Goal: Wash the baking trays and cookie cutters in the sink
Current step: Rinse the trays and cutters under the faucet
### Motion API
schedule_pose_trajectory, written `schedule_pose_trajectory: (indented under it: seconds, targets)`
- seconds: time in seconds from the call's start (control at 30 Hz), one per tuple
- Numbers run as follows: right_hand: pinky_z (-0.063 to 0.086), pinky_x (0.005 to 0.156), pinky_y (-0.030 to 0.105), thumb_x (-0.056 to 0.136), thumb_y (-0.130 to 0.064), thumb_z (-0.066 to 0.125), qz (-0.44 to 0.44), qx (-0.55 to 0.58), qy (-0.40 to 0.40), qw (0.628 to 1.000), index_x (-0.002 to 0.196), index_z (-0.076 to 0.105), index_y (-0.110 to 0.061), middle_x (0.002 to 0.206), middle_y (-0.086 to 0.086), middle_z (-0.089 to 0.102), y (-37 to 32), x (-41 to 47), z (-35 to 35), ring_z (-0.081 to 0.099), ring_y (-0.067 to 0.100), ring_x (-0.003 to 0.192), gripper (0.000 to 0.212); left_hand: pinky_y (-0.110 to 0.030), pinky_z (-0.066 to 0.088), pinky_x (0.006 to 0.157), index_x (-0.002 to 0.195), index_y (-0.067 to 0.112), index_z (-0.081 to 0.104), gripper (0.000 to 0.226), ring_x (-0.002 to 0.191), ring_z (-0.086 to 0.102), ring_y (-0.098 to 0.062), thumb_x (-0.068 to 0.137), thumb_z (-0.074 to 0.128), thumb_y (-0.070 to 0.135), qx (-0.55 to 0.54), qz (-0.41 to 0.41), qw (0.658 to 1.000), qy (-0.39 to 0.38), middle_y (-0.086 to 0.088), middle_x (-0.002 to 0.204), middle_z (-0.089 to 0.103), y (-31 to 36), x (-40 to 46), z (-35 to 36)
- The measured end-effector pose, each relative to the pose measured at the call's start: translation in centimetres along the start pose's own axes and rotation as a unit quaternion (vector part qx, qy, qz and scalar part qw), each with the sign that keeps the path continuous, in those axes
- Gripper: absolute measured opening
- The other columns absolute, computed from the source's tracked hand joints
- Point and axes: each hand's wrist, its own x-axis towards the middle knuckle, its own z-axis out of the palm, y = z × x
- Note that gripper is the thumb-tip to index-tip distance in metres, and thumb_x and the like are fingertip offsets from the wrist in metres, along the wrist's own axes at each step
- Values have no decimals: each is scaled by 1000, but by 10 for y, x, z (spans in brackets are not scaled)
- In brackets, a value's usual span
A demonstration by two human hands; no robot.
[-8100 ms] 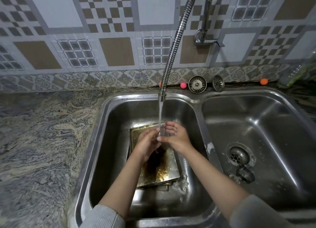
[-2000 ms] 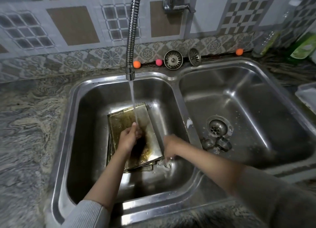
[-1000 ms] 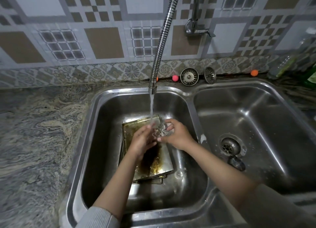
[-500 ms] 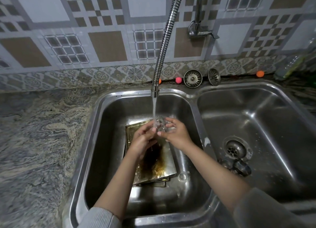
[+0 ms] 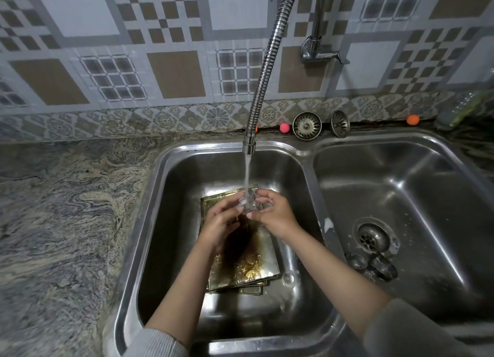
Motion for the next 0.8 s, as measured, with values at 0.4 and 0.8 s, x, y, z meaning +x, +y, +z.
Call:
schedule_pose_trajectory:
  seconds: [0.4, 0.8]
  targets:
    - [56, 79, 27, 68, -6, 82, -49, 27, 19, 998, 120, 57, -9, 113, 11, 64, -2, -14, -3, 66, 23, 92, 58, -34, 45, 79, 110, 19, 65, 30, 101, 63, -21, 86, 55, 4, -33, -18, 999, 15, -2, 103, 70, -7, -6, -5]
    - [57, 71, 25, 69, 5, 79, -83, 42, 27, 995, 115, 57, -17, 110, 3, 65, 7, -33, -14, 69, 10, 80, 55, -33, 46, 76, 107, 14, 65, 37, 87, 67, -18, 86, 45, -9, -53, -68, 996, -6, -4, 99, 72, -20, -14, 10]
